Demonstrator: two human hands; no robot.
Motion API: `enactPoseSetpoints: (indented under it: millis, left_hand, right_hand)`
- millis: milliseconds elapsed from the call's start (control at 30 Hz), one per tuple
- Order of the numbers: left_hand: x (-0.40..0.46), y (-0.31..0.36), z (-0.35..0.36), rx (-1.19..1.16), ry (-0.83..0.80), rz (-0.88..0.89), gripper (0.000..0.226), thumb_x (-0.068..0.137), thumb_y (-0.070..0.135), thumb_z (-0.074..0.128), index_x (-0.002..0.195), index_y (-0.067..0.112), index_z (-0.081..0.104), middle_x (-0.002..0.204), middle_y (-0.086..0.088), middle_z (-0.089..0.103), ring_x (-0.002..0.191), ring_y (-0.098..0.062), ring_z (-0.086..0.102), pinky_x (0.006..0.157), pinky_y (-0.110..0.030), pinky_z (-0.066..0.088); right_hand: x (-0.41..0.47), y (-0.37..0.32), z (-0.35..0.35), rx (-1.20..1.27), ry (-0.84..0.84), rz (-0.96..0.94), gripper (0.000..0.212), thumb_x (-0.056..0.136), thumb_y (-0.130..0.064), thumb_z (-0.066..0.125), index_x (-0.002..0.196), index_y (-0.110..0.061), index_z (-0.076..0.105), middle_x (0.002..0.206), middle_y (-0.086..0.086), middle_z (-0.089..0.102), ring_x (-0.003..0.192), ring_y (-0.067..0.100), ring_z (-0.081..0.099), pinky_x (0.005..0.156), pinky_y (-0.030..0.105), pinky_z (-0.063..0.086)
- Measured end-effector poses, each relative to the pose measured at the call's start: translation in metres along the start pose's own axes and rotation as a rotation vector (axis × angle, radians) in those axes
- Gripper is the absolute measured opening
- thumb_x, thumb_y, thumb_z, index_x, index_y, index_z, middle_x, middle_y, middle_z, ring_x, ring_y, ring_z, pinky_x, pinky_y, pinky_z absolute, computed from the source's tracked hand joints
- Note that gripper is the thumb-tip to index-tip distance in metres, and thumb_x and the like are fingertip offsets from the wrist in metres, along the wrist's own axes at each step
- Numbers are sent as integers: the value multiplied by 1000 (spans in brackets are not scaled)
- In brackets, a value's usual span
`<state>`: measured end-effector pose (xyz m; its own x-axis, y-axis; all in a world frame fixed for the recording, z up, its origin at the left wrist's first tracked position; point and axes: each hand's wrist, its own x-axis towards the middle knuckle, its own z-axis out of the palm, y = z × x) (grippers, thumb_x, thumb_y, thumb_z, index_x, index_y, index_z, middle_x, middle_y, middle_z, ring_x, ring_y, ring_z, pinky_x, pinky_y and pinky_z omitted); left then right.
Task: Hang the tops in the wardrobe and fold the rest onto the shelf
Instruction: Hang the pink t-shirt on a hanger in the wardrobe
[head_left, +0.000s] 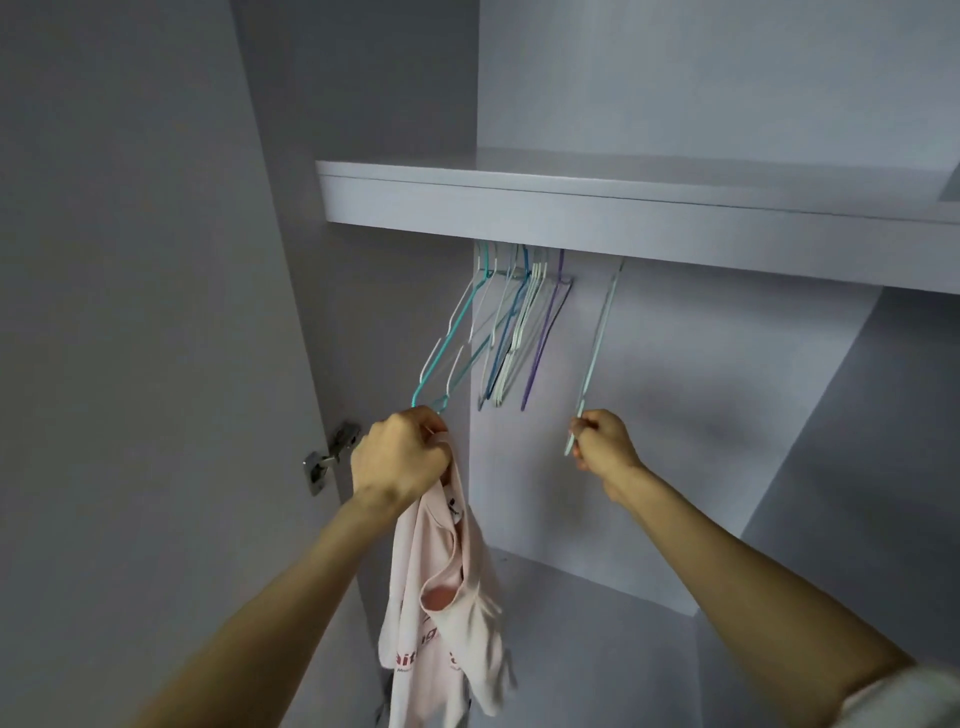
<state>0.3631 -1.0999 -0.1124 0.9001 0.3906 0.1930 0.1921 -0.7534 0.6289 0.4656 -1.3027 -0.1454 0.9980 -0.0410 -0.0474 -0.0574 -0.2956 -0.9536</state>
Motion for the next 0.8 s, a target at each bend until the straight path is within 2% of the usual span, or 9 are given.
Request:
enactPoseSetpoints:
  millis: [167, 300, 367, 433, 500, 600, 700, 733, 800]
  left_hand:
    - [-48, 8, 13, -61, -50, -69, 23, 68, 20, 54, 83, 35, 64, 93, 3, 70, 93, -28, 61, 76, -32, 50]
    - [-90, 12, 28, -90, -71, -88, 21, 67, 22, 53, 74, 40, 59, 91, 4, 70, 93, -27, 61, 77, -33, 51]
    - [-104, 14, 32, -91, -77, -89, 24, 71, 17, 55, 71, 41, 57, 88, 6, 69, 92, -26, 61, 78, -34, 51]
    - [-115, 16, 35, -80, -78, -83, 27, 74, 14, 56, 70, 41, 57, 86, 6, 68, 91, -26, 61, 77, -34, 52]
    - [-123, 18, 38, -60, -84, -74, 26, 74, 14, 55, 74, 39, 60, 89, 5, 69, 92, -26, 61, 77, -33, 51]
    - [-129, 19, 41, -34, -92, -75, 23, 76, 17, 54, 85, 34, 66, 95, 2, 70, 95, -29, 61, 78, -32, 49]
    - [-129, 18, 44, -4, -64, -60, 25, 80, 19, 52, 97, 27, 67, 103, -3, 66, 97, -33, 59, 75, -31, 45]
    - [-129, 17, 45, 7, -44, -47, 26, 81, 18, 51, 101, 24, 67, 108, -6, 63, 97, -35, 58, 75, -32, 43]
    - [-128, 14, 45, 1, -11, -33, 27, 84, 18, 49, 105, 20, 65, 111, -10, 60, 96, -38, 57, 76, -34, 43]
  right_hand:
    - [-66, 51, -25, 105, -61, -24, 19, 97, 2, 37, 83, -6, 46, 71, 2, 54, 50, 13, 40, 37, 13, 33]
    - [-120, 103, -47, 155, -122, -74, 24, 96, 4, 39, 79, -12, 43, 74, 2, 62, 51, 7, 48, 42, 16, 35]
    - [-131, 119, -58, 161, -148, -63, 19, 93, 4, 46, 88, -15, 44, 65, 2, 64, 51, 6, 52, 47, 16, 37]
    - [-134, 121, -70, 132, -143, -37, 16, 92, -7, 55, 99, -20, 48, 55, 0, 64, 52, 7, 56, 54, 18, 40]
    - [-130, 119, -79, 133, -63, -25, 11, 93, -12, 55, 103, -16, 51, 53, 4, 60, 48, 11, 55, 51, 19, 42]
    - [-130, 117, -86, 146, 55, 33, 17, 96, 0, 38, 103, -6, 52, 62, 7, 47, 39, 9, 49, 41, 15, 42]
    - [-143, 121, -87, 58, -47, 58, 24, 99, -4, 31, 101, -8, 54, 62, 6, 43, 41, 14, 45, 39, 18, 40]
    - [-149, 122, -87, 43, -71, 16, 23, 100, -5, 32, 101, -7, 55, 60, 4, 42, 41, 13, 43, 39, 19, 38]
    - [-157, 117, -86, 77, -17, -107, 22, 99, -5, 36, 99, -7, 58, 56, 1, 39, 39, 10, 38, 39, 19, 35]
